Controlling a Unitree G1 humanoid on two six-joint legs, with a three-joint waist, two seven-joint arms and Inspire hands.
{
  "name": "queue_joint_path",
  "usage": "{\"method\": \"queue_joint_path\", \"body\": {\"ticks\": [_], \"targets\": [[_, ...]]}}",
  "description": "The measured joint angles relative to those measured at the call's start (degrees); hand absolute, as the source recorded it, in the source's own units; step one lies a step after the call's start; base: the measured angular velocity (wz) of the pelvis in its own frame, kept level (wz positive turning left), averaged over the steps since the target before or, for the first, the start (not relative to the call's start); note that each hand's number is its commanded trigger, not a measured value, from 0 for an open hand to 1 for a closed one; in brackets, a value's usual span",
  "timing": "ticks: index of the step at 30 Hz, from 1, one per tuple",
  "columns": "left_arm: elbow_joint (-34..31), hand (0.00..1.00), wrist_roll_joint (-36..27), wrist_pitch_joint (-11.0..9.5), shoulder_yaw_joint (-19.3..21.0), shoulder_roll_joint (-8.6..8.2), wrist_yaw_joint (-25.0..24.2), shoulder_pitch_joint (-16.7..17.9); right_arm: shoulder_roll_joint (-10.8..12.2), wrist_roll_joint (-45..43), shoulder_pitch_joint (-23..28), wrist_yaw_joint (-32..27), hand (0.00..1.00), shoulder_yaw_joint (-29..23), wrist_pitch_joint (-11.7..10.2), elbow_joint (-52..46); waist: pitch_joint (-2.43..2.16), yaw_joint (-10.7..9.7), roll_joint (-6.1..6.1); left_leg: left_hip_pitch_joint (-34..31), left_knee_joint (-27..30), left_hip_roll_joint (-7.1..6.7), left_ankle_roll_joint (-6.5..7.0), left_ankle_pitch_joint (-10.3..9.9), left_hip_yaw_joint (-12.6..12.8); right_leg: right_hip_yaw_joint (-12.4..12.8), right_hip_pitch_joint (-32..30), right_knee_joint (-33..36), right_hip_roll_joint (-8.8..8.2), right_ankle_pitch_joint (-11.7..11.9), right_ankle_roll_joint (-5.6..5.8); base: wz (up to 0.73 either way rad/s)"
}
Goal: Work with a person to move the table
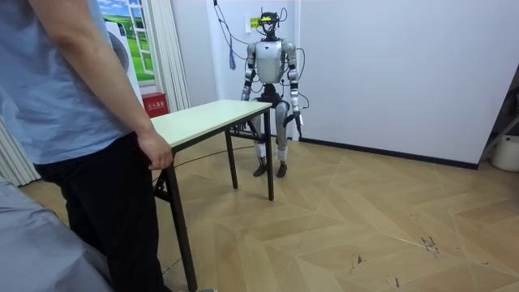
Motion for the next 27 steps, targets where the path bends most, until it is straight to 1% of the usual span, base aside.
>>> {"method": "queue_joint_path", "body": {"ticks": [4, 6, 7, 8, 9, 10, 11, 13, 14, 15, 16, 17, 18, 19, 20, 21, 22, 23, 24, 25, 26, 27], "targets": [[0.11, 0.0, -3.46, 0.45, -0.01, 0.16, -4.21, -0.36, -0.16, 0.49, -0.21, 3.11, 0.0, -0.08, 0.04, 0.21, -0.04, -0.01, 0.29, 0.05, 0.01, 0.0, 0.0, 0.0, 0.0, 0.0, 0.02, 0.02, -0.01, 0.0, 0.0, 0.0], [-0.36, 0.0, -7.33, 0.99, -0.27, 0.12, -6.29, -0.44, -0.21, 1.94, -0.15, 4.55, 0.0, -0.07, 0.58, -0.54, -0.1, -0.03, 0.53, 0.0, 0.06, 0.0, 0.0, 0.0, 0.15, 0.06, -0.09, 0.09, -0.08, 0.0, 0.0, 0.0], [-0.98, 0.0, -8.69, 1.47, -0.17, 0.14, -6.81, -0.41, -0.23, 2.65, 0.36, 4.64, 0.0, -0.08, 1.1, -2.0, -0.26, -0.03, 0.33, -0.13, 0.06, 0.0, 0.0, 0.0, 0.18, 0.05, -0.25, 0.17, -0.11, 0.0, 0.0, 0.0], [-3.5, 0.0, -11.33, 2.5, -0.02, 0.21, -7.4, -0.14, -0.36, 3.99, 1.65, 4.97, 0.0, -0.08, 2.09, -6.35, -0.34, -0.02, 0.43, -0.77, 0.07, -0.01, 0.0, 0.0, 0.18, -0.06, -0.79, 0.3, -0.17, 0.01, 0.0, 0.0], [-5.98, 0.0, -13.67, 3.06, -0.04, 0.32, -8.32, -0.06, -0.64, 5.71, 2.39, 5.92, 0.0, -0.09, 2.55, -9.9, -0.2, -0.02, 0.66, -0.96, 0.11, -0.05, 0.0, 0.0, 0.17, -0.14, -0.84, 0.29, -0.23, 0.02, 0.0, 0.0], [-6.84, 0.0, -14.67, 3.08, -0.07, 0.37, -8.89, -0.05, -0.79, 6.49, 2.49, 6.49, 0.0, -0.08, 2.62, -10.95, -0.32, -0.02, 0.84, -0.94, 0.12, -0.05, 0.0, 0.0, 0.17, -0.14, -0.82, 0.29, -0.24, 0.02, 0.0, 0.0], [-8.14, 0.0, -16.34, 3.08, -0.09, 0.4, -9.78, 0.14, -0.92, 7.65, 2.8, 7.39, 0.0, -0.25, 2.64, -12.66, -0.73, -0.05, 1.17, -0.87, 0.15, -0.03, 0.0, 0.0, 0.17, -0.13, -0.75, 0.3, -0.21, 0.02, 0.0, 0.0], [-9.58, 0.0, -18.36, 3.0, -0.49, 0.42, -10.97, -0.16, -0.93, 9.34, 2.75, 8.97, 0.0, -0.42, 2.79, -14.73, -0.78, -0.04, 1.14, -0.85, 0.68, -0.02, -0.01, 0.01, 0.14, -0.16, -0.59, 0.25, -0.21, 0.02, 0.0, 0.0], [-10.3, 0.0, -20.52, 2.97, -1.69, 0.49, -11.73, -0.16, -0.91, 10.61, 3.04, 10.17, 0.0, -0.18, 2.89, -15.87, -0.66, -0.1, 1.13, -0.81, 0.89, -0.02, -0.01, 0.02, 0.09, -0.19, -0.43, 0.21, -0.21, 0.02, 0.0, 0.0], [-12.16, 0.0, -23.44, 3.21, -3.34, 0.71, -12.37, 0.57, -0.83, 12.37, 3.6, 11.05, 0.0, 0.14, 3.11, -17.24, -0.64, -0.25, 1.16, -0.79, 0.95, -0.02, -0.02, 0.02, 0.03, -0.23, -0.36, 0.18, -0.22, 0.01, 0.0, 0.0], [-13.23, 0.0, -24.75, 3.27, -4.0, 0.71, -13.02, 0.89, -0.75, 13.4, 4.05, 11.47, 0.0, 0.18, 3.11, -18.31, -0.62, -0.25, 1.14, -0.79, 0.95, -0.02, -0.02, 0.02, -0.01, -0.23, -0.35, 0.18, -0.23, 0.01, -0.01, 0.04], [-15.27, 0.0, -27.57, 3.47, -5.1, 0.68, -14.37, 1.68, -0.59, 15.43, 4.86, 12.21, 0.0, 0.27, 3.1, -20.12, -0.58, -0.22, 1.08, -0.79, 0.98, -0.02, -0.02, 0.02, -0.15, -0.23, -0.31, 0.18, -0.31, 0.01, -0.01, 0.04], [-16.56, 0.0, -30.88, 3.57, -6.92, 0.89, -15.47, 2.38, -0.53, 17.01, 5.5, 12.79, 0.0, 0.46, 3.14, -21.25, -0.46, -0.23, 0.91, -0.79, 1.02, -0.03, -0.02, 0.02, -0.18, -0.24, -0.27, 0.19, -0.56, 0.0, -0.01, 0.04], [-17.07, 0.0, -32.55, 3.67, -7.88, 0.97, -15.89, 2.61, -0.59, 17.69, 5.89, 12.83, 0.0, 0.78, 3.14, -22.02, -0.38, -0.23, 0.83, -0.83, 1.03, -0.04, -0.02, 0.02, -0.18, -0.26, -0.28, 0.19, -0.58, 0.0, -0.01, 0.03], [-19.09, 0.0, -34.9, 4.05, -9.68, 1.15, -16.02, 3.23, -0.78, 19.25, 7.05, 12.82, 0.0, 1.95, 3.34, -24.75, -0.22, -0.23, 0.69, -0.94, 1.05, -0.07, -0.02, 0.02, -0.18, -0.36, -0.37, 0.26, -0.65, 0.0, 0.0, 0.0], [-21.97, 0.0, -36.57, 4.2, -11.22, 1.33, -16.05, 3.95, -1.01, 20.9, 8.86, 12.86, 0.0, 3.3, 3.91, -29.31, 0.03, -0.13, 0.54, -1.11, 0.96, -0.07, -0.03, 0.01, -0.15, -0.31, -0.77, 0.51, -0.65, 0.0, -0.01, 0.0], [-23.75, 0.0, -37.43, 4.32, -11.94, 1.54, -16.07, 4.32, -1.06, 21.68, 9.72, 12.95, 0.0, 4.19, 4.07, -31.8, 0.33, -0.17, 0.35, -1.15, 0.89, -0.06, -0.03, 0.01, -0.21, -0.35, -0.83, 0.64, -0.66, -0.01, -0.01, 0.0], [-27.7, 0.0, -38.75, 4.77, -13.38, 2.0, -16.17, 4.95, -1.1, 23.61, 11.27, 13.52, 0.0, 5.81, 4.38, -36.57, 0.59, -0.19, 0.18, -1.21, 0.84, -0.04, -0.05, -0.01, -0.36, -0.38, -0.84, 0.88, -0.68, -0.01, -0.02, 0.04], [-31.36, 0.0, -39.59, 5.13, -14.72, 2.39, -16.59, 5.26, -1.18, 25.1, 12.31, 14.48, 0.0, 7.31, 4.36, -40.16, 0.66, -0.18, 0.35, -1.12, 0.84, -0.03, -0.05, -0.01, -0.42, -0.34, -0.84, 1.08, -0.7, 0.0, -0.01, 0.03], [-32.91, 0.0, -40.19, 5.18, -15.33, 2.52, -16.88, 5.24, -1.18, 25.63, 12.42, 15.15, 0.0, 7.95, 4.36, -41.33, 0.55, -0.25, 0.26, -1.03, 0.84, -0.05, -0.04, -0.01, -0.4, -0.3, -0.79, 1.11, -0.72, -0.01, -0.01, 0.0], [-35.77, 0.0, -41.9, 5.14, -16.44, 2.81, -17.58, 5.21, -1.21, 27.44, 12.31, 16.32, 0.0, 9.29, 4.33, -43.06, 0.39, -0.35, 0.28, -0.92, 0.84, -0.1, -0.03, 0.0, -0.38, -0.27, -0.69, 1.11, -0.75, 0.0, -0.01, 0.0], [-38.49, 0.0, -43.76, 4.99, -17.74, 3.27, -18.29, 5.27, -1.23, 29.27, 12.01, 17.38, 0.0, 10.58, 4.3, -43.85, 0.33, -0.42, 0.3, -0.86, 0.95, -0.14, -0.02, 0.01, -0.37, -0.27, -0.63, 1.12, -0.76, 0.0, -0.01, 0.0]]}}
